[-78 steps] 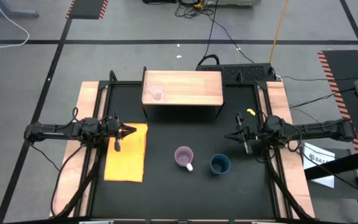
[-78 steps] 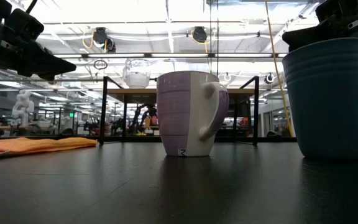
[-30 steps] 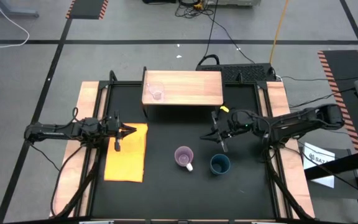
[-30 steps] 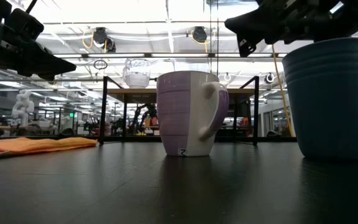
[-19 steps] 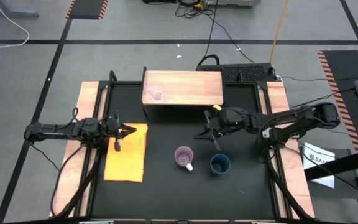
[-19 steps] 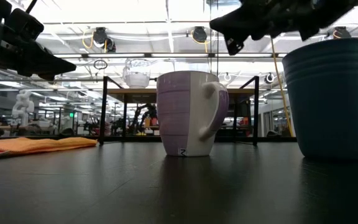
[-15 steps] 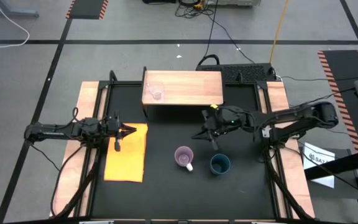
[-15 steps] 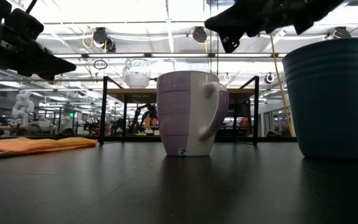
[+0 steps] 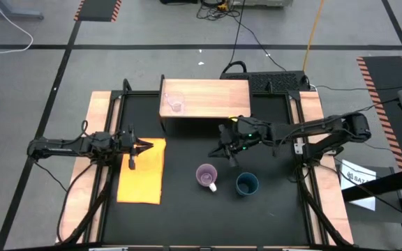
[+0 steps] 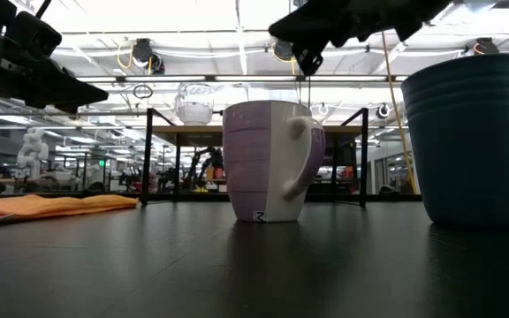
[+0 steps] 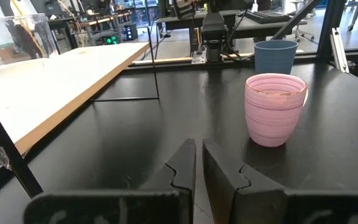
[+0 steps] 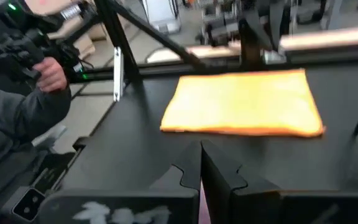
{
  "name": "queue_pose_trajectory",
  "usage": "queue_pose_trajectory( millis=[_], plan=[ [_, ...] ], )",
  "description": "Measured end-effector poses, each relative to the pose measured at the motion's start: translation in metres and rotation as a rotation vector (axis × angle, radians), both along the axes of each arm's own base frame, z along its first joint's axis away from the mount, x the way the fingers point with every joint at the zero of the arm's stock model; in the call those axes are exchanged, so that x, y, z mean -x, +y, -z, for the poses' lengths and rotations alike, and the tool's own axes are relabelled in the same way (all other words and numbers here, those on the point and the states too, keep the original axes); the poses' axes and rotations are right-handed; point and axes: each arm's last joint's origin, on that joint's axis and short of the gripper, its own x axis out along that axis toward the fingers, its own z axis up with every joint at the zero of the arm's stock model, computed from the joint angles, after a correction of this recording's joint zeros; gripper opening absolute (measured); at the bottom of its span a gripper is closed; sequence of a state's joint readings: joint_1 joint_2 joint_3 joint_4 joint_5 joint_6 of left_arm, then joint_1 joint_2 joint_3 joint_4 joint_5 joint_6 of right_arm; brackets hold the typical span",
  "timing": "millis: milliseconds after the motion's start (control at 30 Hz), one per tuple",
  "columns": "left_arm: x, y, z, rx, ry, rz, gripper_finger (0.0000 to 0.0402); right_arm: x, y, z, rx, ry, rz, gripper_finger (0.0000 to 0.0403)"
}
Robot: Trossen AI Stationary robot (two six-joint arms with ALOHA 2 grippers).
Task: Stack small to large cups/mugs on shelf
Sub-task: Put the purple mug on the shelf
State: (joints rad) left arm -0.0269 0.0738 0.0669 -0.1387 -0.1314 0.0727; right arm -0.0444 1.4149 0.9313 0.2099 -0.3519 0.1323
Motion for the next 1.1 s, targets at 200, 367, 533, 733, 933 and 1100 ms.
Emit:
queue_pose_trajectory(
  millis=[200,367,533,733,933,1100],
  plan=[
    [0.000,0.000,0.000,0.002,0.000,-0.001,0.0033,-0.014,-0.001,-0.004,-0.026,0.104,0.009,0.0000],
    [0.000,0.000,0.000,0.003,0.000,0.000,0.0033,-0.022,-0.001,-0.009,-0.030,0.190,0.011,0.0000],
    [0.000,0.000,0.000,0.003,0.000,0.000,0.0033,-0.025,-0.001,-0.010,-0.064,0.242,0.027,0.0000],
    [0.000,0.000,0.000,0.000,0.001,0.000,0.0033,-0.024,0.004,-0.010,-0.084,0.254,0.029,0.0000],
    [0.000,0.000,0.000,0.000,0.000,0.000,0.0033,-0.027,0.012,-0.009,-0.105,0.252,0.046,0.0000],
    [0.000,0.000,0.000,-0.001,0.000,0.000,0.0033,-0.029,0.013,-0.009,-0.070,0.344,0.081,0.0000]
  ],
)
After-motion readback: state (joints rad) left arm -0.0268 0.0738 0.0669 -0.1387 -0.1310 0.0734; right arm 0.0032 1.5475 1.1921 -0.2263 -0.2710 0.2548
